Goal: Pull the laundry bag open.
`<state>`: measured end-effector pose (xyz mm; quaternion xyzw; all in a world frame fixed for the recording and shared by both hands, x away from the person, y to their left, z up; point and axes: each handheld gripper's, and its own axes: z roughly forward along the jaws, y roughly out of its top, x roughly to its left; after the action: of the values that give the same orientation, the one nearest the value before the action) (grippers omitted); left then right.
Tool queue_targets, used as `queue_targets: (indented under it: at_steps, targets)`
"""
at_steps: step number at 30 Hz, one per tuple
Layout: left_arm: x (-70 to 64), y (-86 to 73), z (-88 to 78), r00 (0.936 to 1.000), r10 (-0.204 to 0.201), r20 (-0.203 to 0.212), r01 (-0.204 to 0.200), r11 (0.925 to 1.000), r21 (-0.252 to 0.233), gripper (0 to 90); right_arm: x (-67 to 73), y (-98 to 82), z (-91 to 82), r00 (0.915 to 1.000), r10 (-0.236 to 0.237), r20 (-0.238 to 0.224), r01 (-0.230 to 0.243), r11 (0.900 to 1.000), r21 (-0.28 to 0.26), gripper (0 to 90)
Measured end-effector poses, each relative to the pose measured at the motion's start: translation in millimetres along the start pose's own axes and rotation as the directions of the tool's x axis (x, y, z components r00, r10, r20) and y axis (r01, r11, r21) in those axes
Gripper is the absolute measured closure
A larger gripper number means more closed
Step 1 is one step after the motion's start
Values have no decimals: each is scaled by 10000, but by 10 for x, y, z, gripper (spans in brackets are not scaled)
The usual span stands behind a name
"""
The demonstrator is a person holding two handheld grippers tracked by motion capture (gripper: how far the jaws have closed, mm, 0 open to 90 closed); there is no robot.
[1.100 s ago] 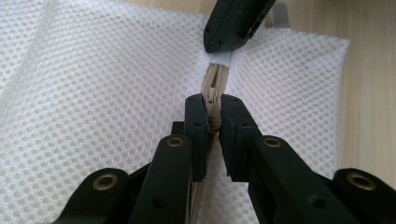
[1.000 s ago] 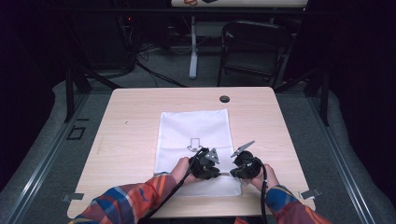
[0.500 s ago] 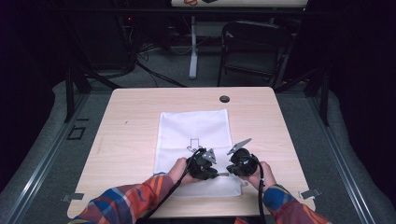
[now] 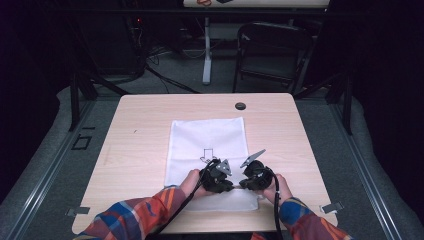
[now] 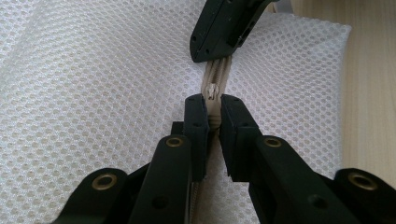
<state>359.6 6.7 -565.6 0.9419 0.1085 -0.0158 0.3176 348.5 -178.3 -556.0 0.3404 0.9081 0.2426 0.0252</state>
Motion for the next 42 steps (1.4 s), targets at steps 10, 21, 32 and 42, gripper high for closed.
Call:
queue_targets:
  at_steps: [10, 21, 32, 42]
  targets:
    - [1, 7, -10, 10000, 78, -4, -78, 9999, 70, 815, 40, -7, -4, 9992, -214, 334, 211, 9997, 96, 900]
    - [6, 9, -20, 9999, 108, 85, -108, 9999, 87, 816, 74, -3, -7, 9979, -412, 505, 388, 9982, 460, 900]
    - [8, -8, -55, 9999, 138, 65, -139, 9998, 124, 817, 77, -15, -2, 9983, -292, 499, 277, 9991, 315, 900]
    - [20, -37, -86, 9999, 112, 87, -114, 9998, 166, 816, 67, -19, -14, 9980, -290, 554, 265, 9987, 443, 900]
